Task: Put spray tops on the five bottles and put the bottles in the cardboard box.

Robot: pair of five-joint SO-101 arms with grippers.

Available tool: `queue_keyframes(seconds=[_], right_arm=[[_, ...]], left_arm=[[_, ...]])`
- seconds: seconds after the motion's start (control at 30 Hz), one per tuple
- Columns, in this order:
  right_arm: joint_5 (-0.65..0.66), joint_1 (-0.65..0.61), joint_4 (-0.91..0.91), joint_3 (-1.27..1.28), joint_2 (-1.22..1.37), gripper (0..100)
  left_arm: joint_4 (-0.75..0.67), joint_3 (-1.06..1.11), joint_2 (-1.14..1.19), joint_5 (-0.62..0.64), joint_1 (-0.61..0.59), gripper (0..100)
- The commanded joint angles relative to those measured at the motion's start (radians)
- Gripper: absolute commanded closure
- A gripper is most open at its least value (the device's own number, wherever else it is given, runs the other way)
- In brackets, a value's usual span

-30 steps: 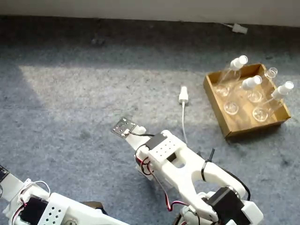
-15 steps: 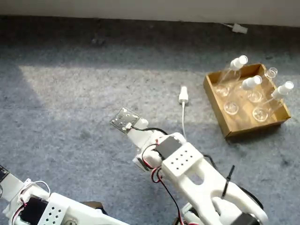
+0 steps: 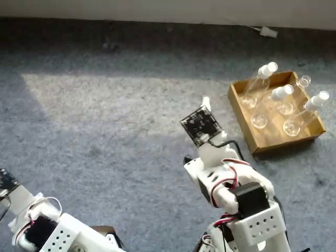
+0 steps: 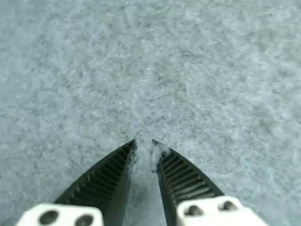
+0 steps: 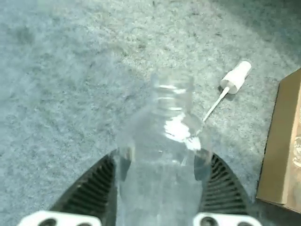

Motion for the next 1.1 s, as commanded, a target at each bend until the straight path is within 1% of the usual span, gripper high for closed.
queue_keyframes(seconds=[0.0, 0.1, 0.23, 0.3, 0.4, 0.5, 0.57, 0.8, 0.93, 1.07], right_arm=[[0.003, 0.039, 0.004, -0.045, -0.084, 86.8], [0.0, 0.039, 0.004, -0.044, -0.154, 86.8], [-0.1, 0.041, 0.005, -0.042, -0.254, 86.8], [-0.104, 0.042, 0.005, -0.041, -0.286, 86.8], [-0.104, 0.097, 0.005, -0.041, -0.303, 86.8], [-0.104, 0.185, 0.004, -0.041, -0.305, 86.8], [-0.104, 0.216, 0.004, -0.041, -0.308, 86.8], [-0.109, 0.223, 0.004, -0.038, -0.308, 86.8], [-0.109, 0.225, -0.008, 0.045, -0.309, 86.8], [-0.109, 0.225, -0.041, 0.09, -0.309, 86.8]], left_arm=[[0.005, 0.021, -0.007, -0.009, 0.228, 99], [0.005, 0.021, -0.007, -0.009, 0.372, 99], [0.005, 0.021, -0.007, -0.009, 0.559, 99], [0.005, 0.021, -0.007, -0.009, 0.641, 99], [0.0, 0.021, -0.007, -0.009, 0.736, 99], [-0.002, 0.021, -0.008, -0.009, 0.809, 99], [-0.009, 0.019, -0.01, -0.009, 0.866, 99], [-0.175, 0.021, -0.008, -0.006, 1.026, 99], [-0.213, 0.015, -0.008, -0.003, 1.096, 99], [-0.21, -0.065, -0.005, -0.002, 1.116, 99]])
